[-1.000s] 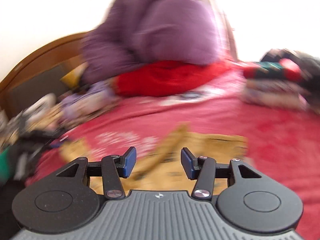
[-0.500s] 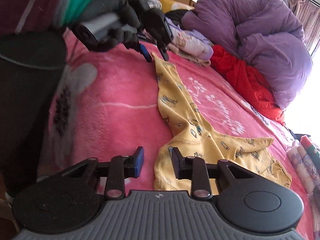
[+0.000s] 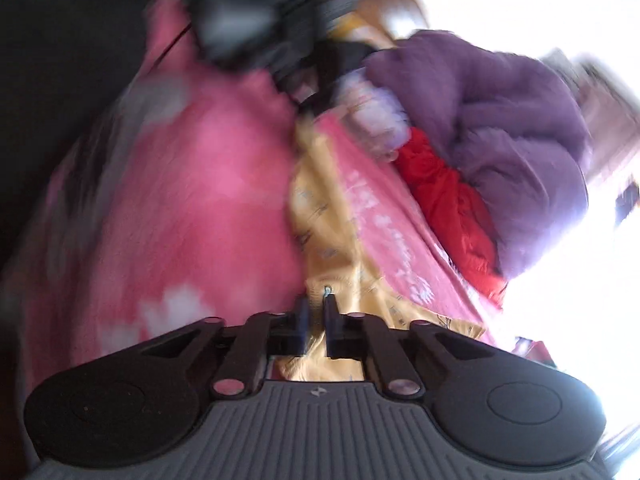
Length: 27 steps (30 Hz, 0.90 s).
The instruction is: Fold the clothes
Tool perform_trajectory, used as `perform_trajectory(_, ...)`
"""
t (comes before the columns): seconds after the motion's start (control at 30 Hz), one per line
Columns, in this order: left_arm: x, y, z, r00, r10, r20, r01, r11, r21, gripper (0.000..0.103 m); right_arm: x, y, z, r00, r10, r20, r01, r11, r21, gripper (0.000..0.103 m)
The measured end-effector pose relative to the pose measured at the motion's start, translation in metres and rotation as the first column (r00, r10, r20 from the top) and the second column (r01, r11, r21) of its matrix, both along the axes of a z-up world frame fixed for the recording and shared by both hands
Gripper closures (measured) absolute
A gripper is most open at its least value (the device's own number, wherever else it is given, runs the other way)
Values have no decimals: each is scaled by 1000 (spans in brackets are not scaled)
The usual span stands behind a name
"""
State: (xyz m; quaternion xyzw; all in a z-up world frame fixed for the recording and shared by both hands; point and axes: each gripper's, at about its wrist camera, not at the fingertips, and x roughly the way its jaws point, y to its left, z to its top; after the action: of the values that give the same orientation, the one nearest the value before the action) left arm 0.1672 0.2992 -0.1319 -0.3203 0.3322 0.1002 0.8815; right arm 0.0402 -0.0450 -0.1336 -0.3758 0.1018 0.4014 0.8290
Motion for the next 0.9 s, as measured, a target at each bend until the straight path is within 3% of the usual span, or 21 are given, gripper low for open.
perform_trajectory(0.03, -4, 1, 6, 999, 3, 37, -4, 1000, 20, 103, 12, -11, 18, 992, -17, -121, 31, 992, 118, 96)
perform_trajectory(0.1, -12, 5, 16, 994, 12, 110, -17, 999, 47, 103, 36, -34, 41, 935, 8, -353, 102, 951, 292, 96)
perform_trajectory(0.13, -14, 7, 18, 992, 16, 124, -24, 998, 59, 103, 47, -44, 46, 899, 31, -436, 132, 931, 339, 96)
perform_trajectory(0.17, -13, 8, 16, 994, 19, 106, -27, 997, 68, 103, 50, -47, 44, 893, 32, -448, 129, 937, 325, 95)
perform_trajectory(0.27, -3, 8, 1, 1000, -6, -14, 7, 997, 80, 102, 47, -31, 19, 902, 44, -430, 24, 988, 153, 96)
perform_trajectory(0.33, -1, 8, -1, 999, -2, -32, 5, 996, 85, 102, 39, -18, 2, 917, 38, -398, -17, 998, 57, 95)
perform_trajectory(0.47, 0, 8, -5, 999, -5, -46, 9, 996, 92, 100, 24, -9, 7, 932, 59, -358, -44, 998, 49, 93)
perform_trajectory(0.63, -2, 0, 4, 1000, -11, -5, 12, 980, 200, 101, 21, -5, 1, 939, 71, -337, -68, 997, 21, 91)
perform_trajectory(0.7, 1, 2, -2, 998, 7, -58, 5, 977, 213, 100, 22, -4, 1, 938, 67, -340, -68, 998, 9, 90)
perform_trajectory(0.8, 0, 7, -2, 998, 32, -53, -22, 983, 181, 97, 21, -4, 3, 942, 58, -330, -63, 998, -3, 87)
perform_trajectory(0.9, -1, 14, -3, 998, 54, -44, -48, 991, 122, 92, 13, -2, 9, 955, 66, -288, -70, 998, -4, 73)
